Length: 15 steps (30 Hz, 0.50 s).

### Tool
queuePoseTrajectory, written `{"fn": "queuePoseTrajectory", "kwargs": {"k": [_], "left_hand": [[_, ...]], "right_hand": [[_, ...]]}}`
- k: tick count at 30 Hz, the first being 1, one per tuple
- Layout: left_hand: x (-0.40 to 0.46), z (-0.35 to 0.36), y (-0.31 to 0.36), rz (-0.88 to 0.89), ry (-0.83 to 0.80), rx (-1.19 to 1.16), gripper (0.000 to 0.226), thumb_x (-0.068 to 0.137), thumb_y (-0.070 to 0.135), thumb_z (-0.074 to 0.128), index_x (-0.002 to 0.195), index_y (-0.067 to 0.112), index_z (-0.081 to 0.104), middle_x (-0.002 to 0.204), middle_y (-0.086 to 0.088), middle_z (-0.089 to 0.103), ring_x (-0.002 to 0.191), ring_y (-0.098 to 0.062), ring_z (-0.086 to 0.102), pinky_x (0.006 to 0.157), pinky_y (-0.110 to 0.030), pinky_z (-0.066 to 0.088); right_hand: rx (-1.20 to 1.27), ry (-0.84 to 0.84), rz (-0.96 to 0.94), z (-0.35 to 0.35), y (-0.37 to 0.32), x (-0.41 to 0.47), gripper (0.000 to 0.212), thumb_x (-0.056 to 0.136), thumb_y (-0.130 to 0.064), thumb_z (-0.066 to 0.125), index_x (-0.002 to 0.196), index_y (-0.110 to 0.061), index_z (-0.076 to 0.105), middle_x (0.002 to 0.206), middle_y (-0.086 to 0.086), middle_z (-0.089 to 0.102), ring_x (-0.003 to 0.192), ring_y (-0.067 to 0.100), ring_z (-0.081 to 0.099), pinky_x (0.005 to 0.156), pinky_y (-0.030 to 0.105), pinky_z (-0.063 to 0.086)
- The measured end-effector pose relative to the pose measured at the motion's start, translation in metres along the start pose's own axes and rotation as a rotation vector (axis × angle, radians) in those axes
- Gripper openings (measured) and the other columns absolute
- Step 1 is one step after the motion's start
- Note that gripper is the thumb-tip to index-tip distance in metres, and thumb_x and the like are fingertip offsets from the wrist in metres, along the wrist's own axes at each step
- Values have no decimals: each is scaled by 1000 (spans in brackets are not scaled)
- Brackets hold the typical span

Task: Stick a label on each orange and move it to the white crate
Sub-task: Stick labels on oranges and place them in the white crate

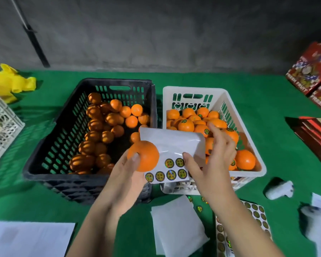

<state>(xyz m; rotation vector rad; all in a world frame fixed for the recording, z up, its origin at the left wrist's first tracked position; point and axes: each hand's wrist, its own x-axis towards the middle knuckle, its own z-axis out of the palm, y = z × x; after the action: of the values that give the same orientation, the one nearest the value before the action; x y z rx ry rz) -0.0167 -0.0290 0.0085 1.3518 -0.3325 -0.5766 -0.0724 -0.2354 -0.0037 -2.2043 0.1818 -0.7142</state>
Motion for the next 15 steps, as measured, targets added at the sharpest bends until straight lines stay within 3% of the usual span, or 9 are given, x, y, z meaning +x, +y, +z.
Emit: {"fn": "queuePoseTrajectory", "kwargs": {"k": [1,2,4,5,8,11,15], "left_hand": [[-5,0,-2,6,14,13,116,62,96,62,124,-2,59,136,-23,68,101,4,74,106,-57,50],[-5,2,-8,-22,127,-85,122,47,91,79,124,-2,58,130,-21,72,99,-4,77,103,-57,51],[-20,8,-16,13,113,-270,118,56,65,96,146,3,49,142,-20,64,129,-31,66,107,-58,52],[-28,11,-15,17,92,-302,116,61,59,97,150,6,45,146,-22,60,135,-38,61,108,-56,53],[-38,21,-13,84,95,-398,118,60,53,99,151,3,43,145,-26,59,136,-45,57,106,-57,54],[-43,31,0,136,74,-438,124,64,51,98,156,-1,34,152,-29,51,142,-48,49,116,-72,36],[-50,41,9,176,83,-499,126,64,50,98,158,-1,31,157,-28,47,146,-46,46,119,-72,31]], "right_hand": [[-150,10,-112,-5,-5,-5,73,90,-23,81,152,-37,43,149,4,31,137,28,32,112,41,32],[-246,8,-203,-10,-10,-8,61,93,-25,77,147,-38,52,150,5,33,137,31,31,112,42,29],[-323,-5,-298,-19,-19,-13,43,97,-32,69,138,-38,63,147,4,39,132,33,34,106,38,25],[-327,-16,-302,-23,-22,-14,40,97,-38,66,137,-37,65,143,2,43,126,31,38,101,36,23],[-272,-115,-239,-37,-31,-17,53,95,-56,62,143,-34,59,133,-7,52,119,22,43,93,32,25],[-195,-191,-167,-46,-36,-23,64,87,-70,65,139,-34,54,134,-18,56,127,15,47,104,24,28],[-207,-166,-267,-49,-48,-27,60,83,-71,67,124,-27,74,144,-10,59,135,24,47,111,40,34]]}}
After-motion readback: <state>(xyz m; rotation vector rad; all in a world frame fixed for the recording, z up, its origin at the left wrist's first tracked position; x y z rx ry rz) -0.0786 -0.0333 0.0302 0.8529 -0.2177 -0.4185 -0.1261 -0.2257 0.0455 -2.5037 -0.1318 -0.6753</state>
